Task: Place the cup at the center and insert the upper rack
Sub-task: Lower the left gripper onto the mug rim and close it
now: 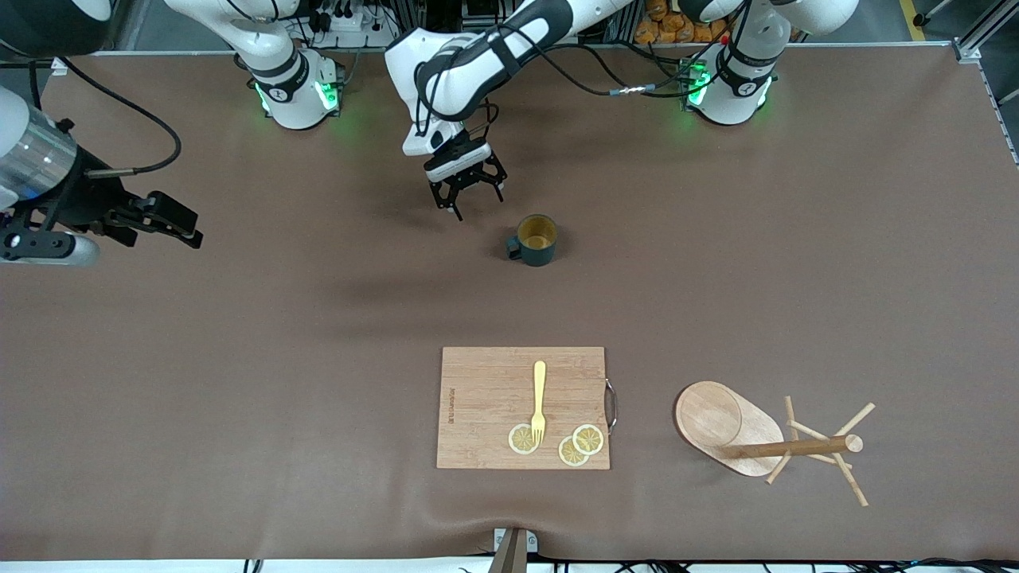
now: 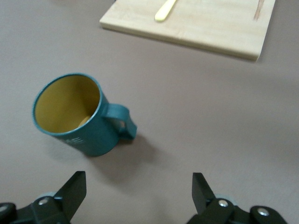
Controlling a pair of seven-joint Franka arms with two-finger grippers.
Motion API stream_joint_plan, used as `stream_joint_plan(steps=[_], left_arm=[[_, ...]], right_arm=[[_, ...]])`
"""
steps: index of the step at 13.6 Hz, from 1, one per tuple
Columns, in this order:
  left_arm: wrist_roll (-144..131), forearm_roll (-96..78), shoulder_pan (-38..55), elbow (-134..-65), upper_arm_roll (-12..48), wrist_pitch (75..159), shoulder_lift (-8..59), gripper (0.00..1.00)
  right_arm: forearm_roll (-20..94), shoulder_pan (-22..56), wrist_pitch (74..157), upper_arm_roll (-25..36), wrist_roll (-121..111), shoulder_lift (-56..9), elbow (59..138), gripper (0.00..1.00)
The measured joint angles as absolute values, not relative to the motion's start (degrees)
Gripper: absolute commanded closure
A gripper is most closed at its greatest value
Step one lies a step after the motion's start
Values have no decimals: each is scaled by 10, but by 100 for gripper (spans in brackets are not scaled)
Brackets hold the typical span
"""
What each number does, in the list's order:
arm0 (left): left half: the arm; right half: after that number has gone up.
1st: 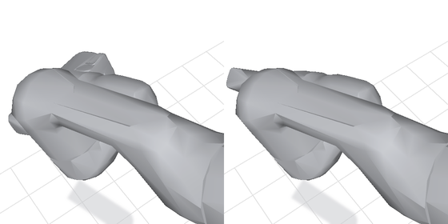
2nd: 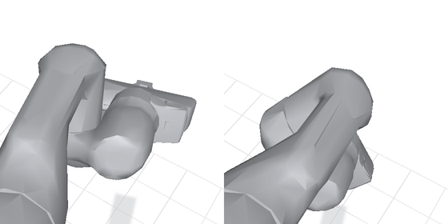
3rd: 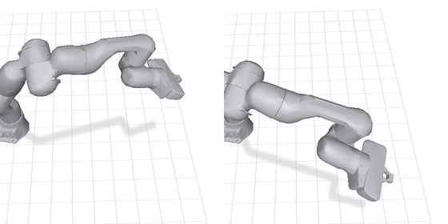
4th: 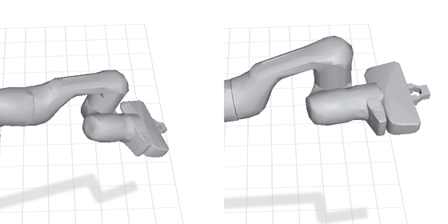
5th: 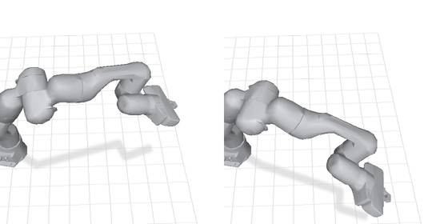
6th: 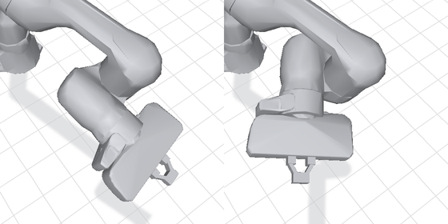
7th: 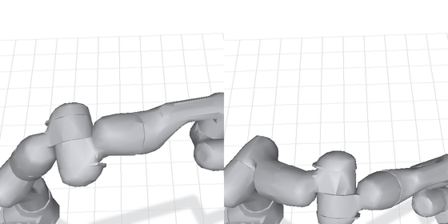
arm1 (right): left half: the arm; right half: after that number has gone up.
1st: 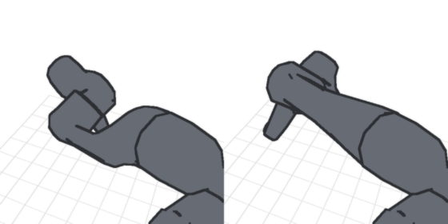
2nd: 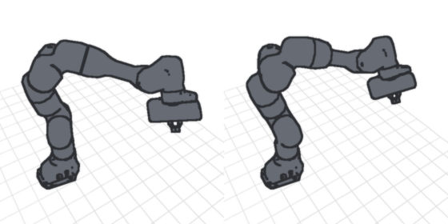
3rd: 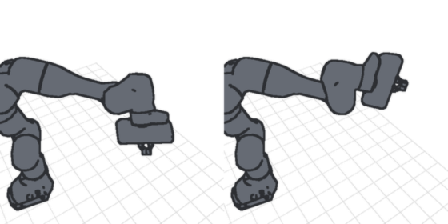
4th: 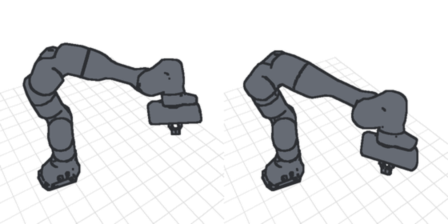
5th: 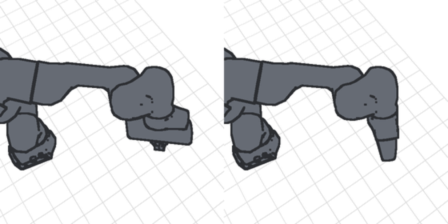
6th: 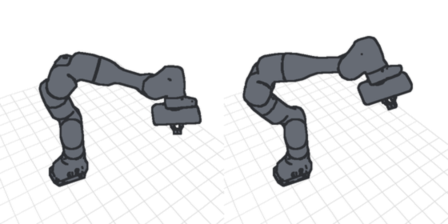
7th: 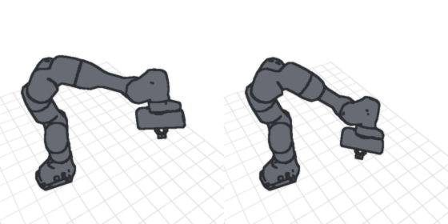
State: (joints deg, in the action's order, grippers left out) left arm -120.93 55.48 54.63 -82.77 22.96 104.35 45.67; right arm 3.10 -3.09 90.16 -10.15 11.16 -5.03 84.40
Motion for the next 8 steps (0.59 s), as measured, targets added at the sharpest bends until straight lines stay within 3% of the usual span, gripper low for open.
stream_joint_plan(steps=[4,8], left_arm=[[-1282,662,565,-828,214,1043,480,0],[-1289,672,623,-828,137,1043,515,0]], right_arm=[[31,-22,890,-100,108,-47,843,0],[31,-11,899,-86,103,-43,852,0]])
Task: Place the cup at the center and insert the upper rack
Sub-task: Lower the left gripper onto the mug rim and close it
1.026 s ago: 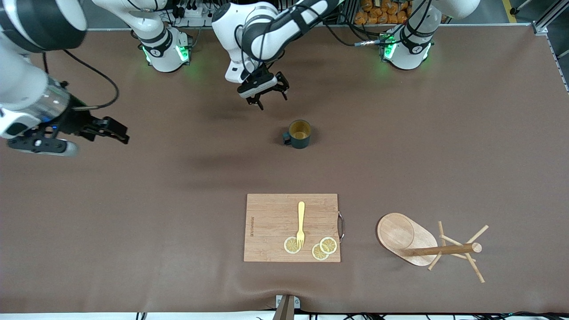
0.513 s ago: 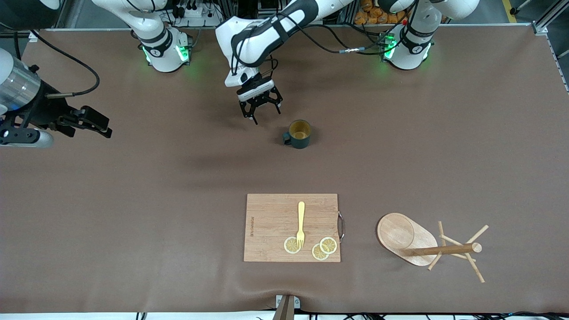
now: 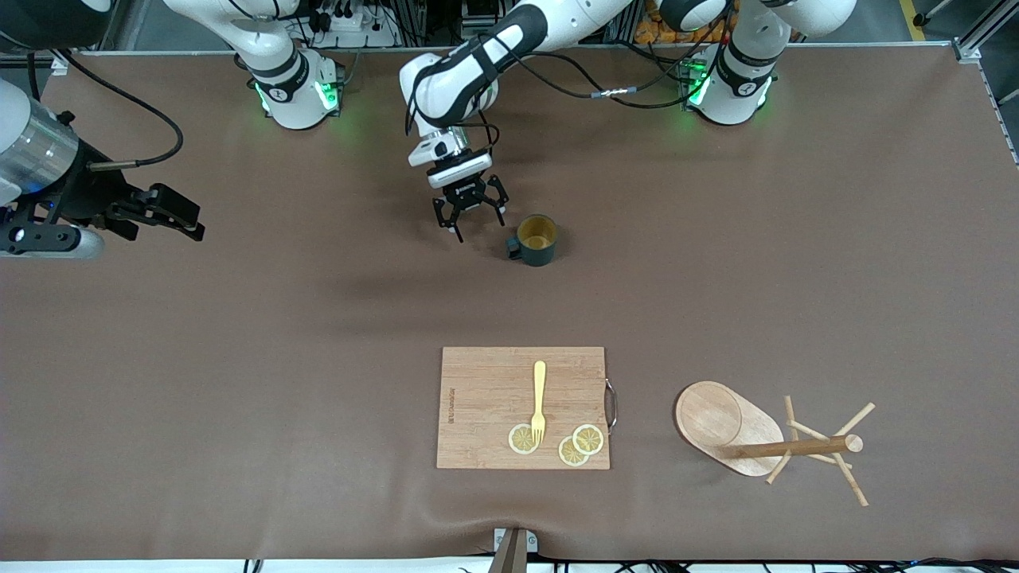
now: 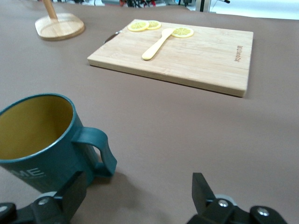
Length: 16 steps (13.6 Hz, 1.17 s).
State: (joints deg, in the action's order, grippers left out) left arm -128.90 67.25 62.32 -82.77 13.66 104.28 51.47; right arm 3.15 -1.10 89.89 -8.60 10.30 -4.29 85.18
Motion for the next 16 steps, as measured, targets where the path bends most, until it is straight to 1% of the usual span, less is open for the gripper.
stream_joint_plan(steps=[2,6,8,12,15,16], left_arm=[[-1294,673,643,-827,110,1043,526,0],[-1294,682,646,-826,90,1042,529,0],[-1294,702,646,-826,86,1042,533,0],[-1294,719,646,-826,77,1042,549,0],[-1294,722,646,-825,75,1042,553,0],[-1294,725,646,-825,75,1042,554,34]], right_arm=[[31,-9,900,-85,103,-41,854,0],[31,-6,940,-84,90,-15,900,0],[31,-6,946,-79,62,-4,914,0],[29,-6,941,-66,43,-2,900,0],[3,-5,926,-65,43,-2,876,0],[-1,-4,925,-65,43,-2,872,0]])
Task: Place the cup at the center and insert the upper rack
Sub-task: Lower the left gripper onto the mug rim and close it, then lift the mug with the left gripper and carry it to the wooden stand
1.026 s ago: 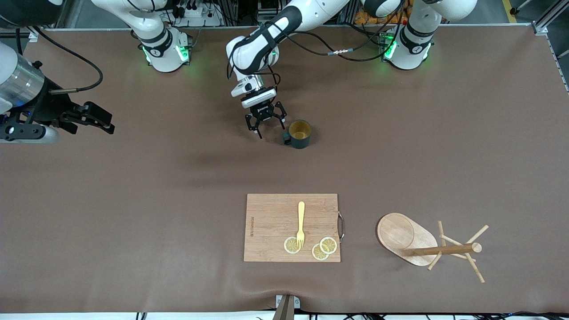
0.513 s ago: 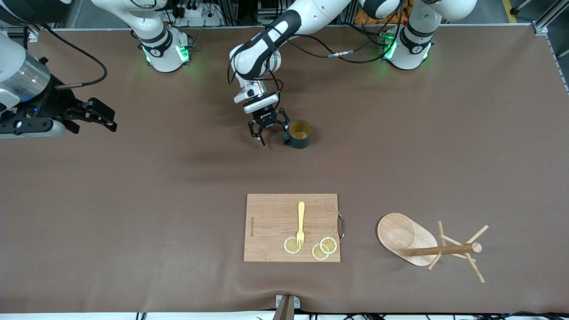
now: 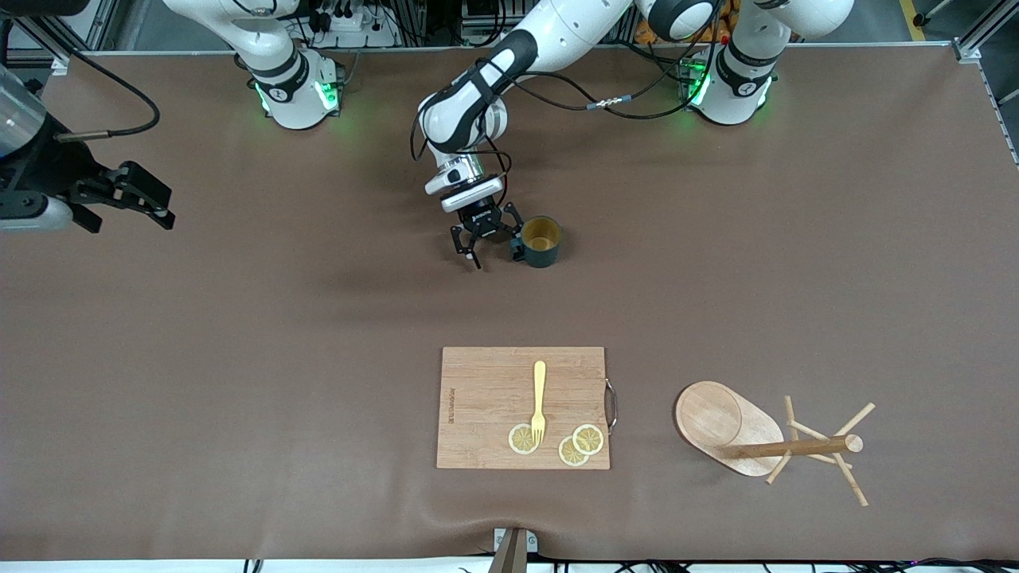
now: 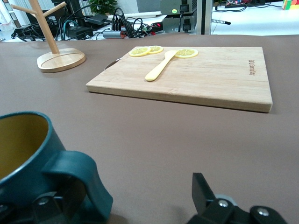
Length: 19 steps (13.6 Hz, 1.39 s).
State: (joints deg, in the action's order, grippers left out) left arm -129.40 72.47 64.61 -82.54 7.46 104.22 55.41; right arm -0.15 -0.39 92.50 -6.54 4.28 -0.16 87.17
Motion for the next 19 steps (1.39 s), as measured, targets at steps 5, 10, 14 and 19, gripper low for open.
stream_joint_plan(steps=[5,10,14,19], left_arm=[[-1299,727,646,-825,72,1043,557,100],[-1301,728,646,-820,72,1042,556,100],[-1303,728,638,-801,72,1042,543,100],[-1294,694,598,-793,75,1043,482,100]], right_arm=[[-4,-3,924,-46,41,-3,869,0],[-4,-2,924,-43,41,-3,868,0],[-4,-1,924,-43,41,-3,868,0],[-4,-1,924,-44,37,-3,868,0]])
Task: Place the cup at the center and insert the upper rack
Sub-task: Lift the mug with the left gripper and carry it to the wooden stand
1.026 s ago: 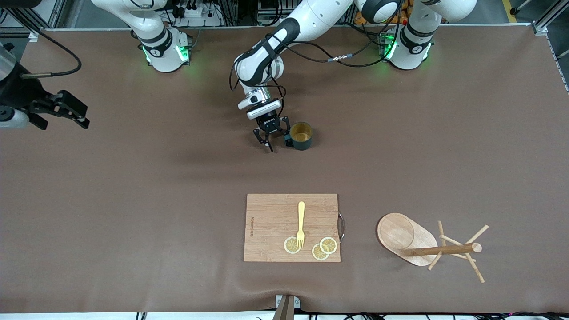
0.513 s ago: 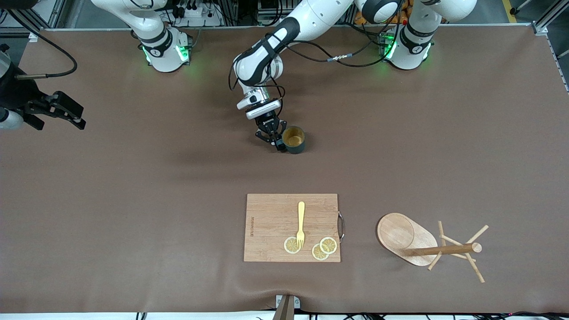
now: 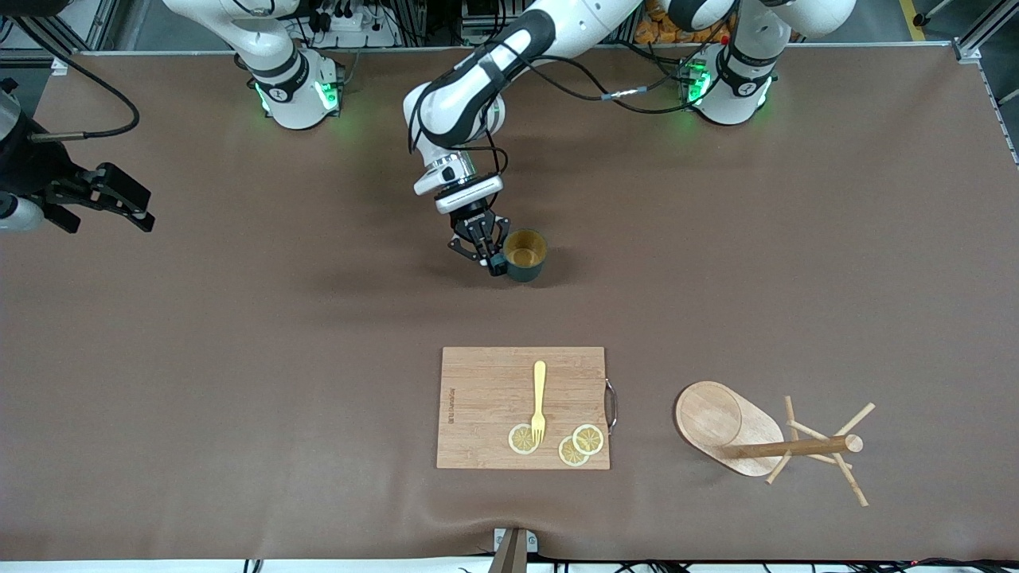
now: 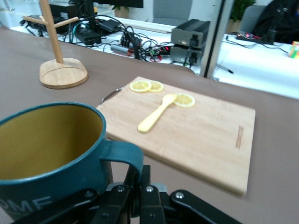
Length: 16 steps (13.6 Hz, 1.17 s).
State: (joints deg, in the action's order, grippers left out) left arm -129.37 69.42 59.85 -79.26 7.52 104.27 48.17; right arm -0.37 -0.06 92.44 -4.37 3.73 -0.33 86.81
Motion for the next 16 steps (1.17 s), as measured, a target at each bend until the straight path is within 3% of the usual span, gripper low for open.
stream_joint_plan(steps=[9,16], left_arm=[[-1147,545,506,-751,76,1060,382,100],[-1126,438,371,-751,75,1153,337,100]], right_arm=[[-6,-1,924,-44,7,-3,867,0],[-8,0,923,-44,7,-4,867,0]])
